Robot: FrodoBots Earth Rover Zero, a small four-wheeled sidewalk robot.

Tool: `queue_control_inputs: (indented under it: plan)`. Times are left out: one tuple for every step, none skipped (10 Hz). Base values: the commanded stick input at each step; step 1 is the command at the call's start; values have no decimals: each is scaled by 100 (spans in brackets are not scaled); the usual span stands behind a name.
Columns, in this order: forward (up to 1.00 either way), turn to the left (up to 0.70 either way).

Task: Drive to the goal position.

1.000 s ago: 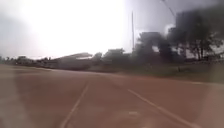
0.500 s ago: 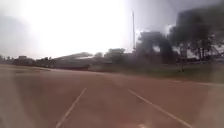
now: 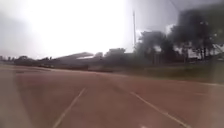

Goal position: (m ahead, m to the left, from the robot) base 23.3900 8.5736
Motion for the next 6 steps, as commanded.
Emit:
queue_control_inputs:
  plan:
    - [70, 0]
    - [70, 0]
    - [70, 0]
    - [70, 0]
    - [70, 0]
    - [70, 0]
